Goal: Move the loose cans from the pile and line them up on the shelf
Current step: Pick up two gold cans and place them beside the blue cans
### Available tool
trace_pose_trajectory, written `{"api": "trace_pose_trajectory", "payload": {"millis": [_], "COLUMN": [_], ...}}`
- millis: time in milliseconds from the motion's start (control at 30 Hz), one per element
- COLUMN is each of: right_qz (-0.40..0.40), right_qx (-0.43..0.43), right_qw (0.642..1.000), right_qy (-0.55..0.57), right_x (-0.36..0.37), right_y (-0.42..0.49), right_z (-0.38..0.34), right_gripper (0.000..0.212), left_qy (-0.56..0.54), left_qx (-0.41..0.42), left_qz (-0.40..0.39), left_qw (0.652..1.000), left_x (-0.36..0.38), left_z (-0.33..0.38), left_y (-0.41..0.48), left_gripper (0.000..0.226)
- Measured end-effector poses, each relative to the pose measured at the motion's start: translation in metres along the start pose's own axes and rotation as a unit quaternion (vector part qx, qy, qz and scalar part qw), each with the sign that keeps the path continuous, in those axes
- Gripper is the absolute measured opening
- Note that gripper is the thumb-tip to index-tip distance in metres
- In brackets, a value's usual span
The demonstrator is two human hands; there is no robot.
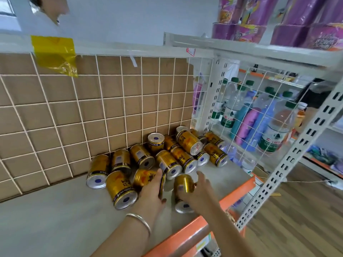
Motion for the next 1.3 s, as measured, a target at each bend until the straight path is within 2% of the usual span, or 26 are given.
{"api": "trace_pose_trajectory", "payload": {"millis": [67,100,167,267,333,367,400,467,567,667,733,767,800,867,900,967,1067,1167,1300], "right_qz": [0.006,-0.008,-0.057,-0.118,-0.145,-0.162,-0.184,-0.223,-0.211,-0.092,-0.004,0.009,-0.003,-0.077,-0.122,-0.204,-0.258,-0.316,-0.371], "right_qx": [-0.062,-0.083,-0.078,-0.027,-0.028,-0.025,-0.017,-0.007,-0.032,-0.117,-0.180,-0.197,-0.209,-0.203,-0.175,-0.101,-0.042,-0.013,0.020], "right_qw": [0.996,0.994,0.994,0.992,0.987,0.983,0.976,0.958,0.959,0.989,0.978,0.973,0.972,0.976,0.974,0.959,0.951,0.929,0.893], "right_qy": [-0.059,-0.077,-0.052,0.021,0.057,0.083,0.118,0.180,0.187,0.028,-0.103,-0.120,-0.109,0.014,0.081,0.171,0.164,0.191,0.255], "right_x": [0.002,0.007,0.017,0.020,0.013,0.008,0.004,-0.001,-0.002,-0.003,-0.003,-0.002,0.001,-0.001,-0.005,-0.010,-0.012,-0.011,-0.007], "right_y": [0.004,0.007,0.013,0.021,0.028,0.031,0.034,0.040,0.039,0.032,0.024,0.022,0.021,0.025,0.028,0.034,0.042,0.037,0.034], "right_z": [-0.008,-0.007,0.001,0.013,0.016,0.017,0.018,0.026,0.029,0.016,0.006,0.004,0.004,0.007,0.007,0.010,0.020,0.024,0.028], "right_gripper": [0.083,0.083,0.087,0.092,0.073,0.060,0.049,0.045,0.055,0.060,0.061,0.060,0.057,0.049,0.044,0.037,0.039,0.036,0.028], "left_qy": [0.056,0.074,0.070,0.081,0.089,0.095,0.099,0.129,0.214,0.330,0.408,0.456,0.498,0.539,0.532,0.477,0.400,0.382,0.335], "left_qx": [0.011,0.017,0.021,0.035,0.044,0.047,0.045,0.048,0.047,0.034,0.025,0.023,0.024,0.023,0.017,0.009,0.034,0.054,0.062], "left_qz": [0.053,0.068,0.081,0.069,0.048,0.035,0.022,0.018,0.032,0.046,0.012,-0.007,-0.024,-0.041,-0.044,-0.032,0.008,0.046,0.041], "left_qw": [0.997,0.995,0.994,0.994,0.994,0.994,0.994,0.990,0.975,0.942,0.913,0.889,0.867,0.841,0.845,0.878,0.916,0.922,0.939], "left_x": [-0.011,-0.017,-0.017,-0.002,0.005,0.004,0.002,-0.006,-0.019,-0.035,-0.039,-0.040,-0.042,-0.043,-0.044,-0.044,-0.043,-0.039,-0.030], "left_z": [-0.027,-0.038,-0.040,-0.007,-0.005,-0.006,-0.007,-0.009,-0.002,-0.001,0.002,0.002,0.002,0.003,0.004,0.006,0.007,0.003,0.002], "left_y": [0.060,0.093,0.101,0.006,-0.021,-0.024,-0.026,-0.023,-0.031,-0.028,-0.033,-0.034,-0.034,-0.034,-0.034,-0.031,-0.030,-0.030,-0.032], "left_gripper": [0.133,0.142,0.132,0.079,0.047,0.043,0.047,0.058,0.038,0.037,0.045,0.049,0.053,0.059,0.061,0.062,0.062,0.072,0.060]}}
Point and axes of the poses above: each hand's wrist, its own y-axis towards the middle knuckle, its own x-axis out of the palm, z = x × y, the point moved 3 cm from there along y, towards the middle knuckle, and after that the axes turned 6 degrees about x, right-handed, at the moved point
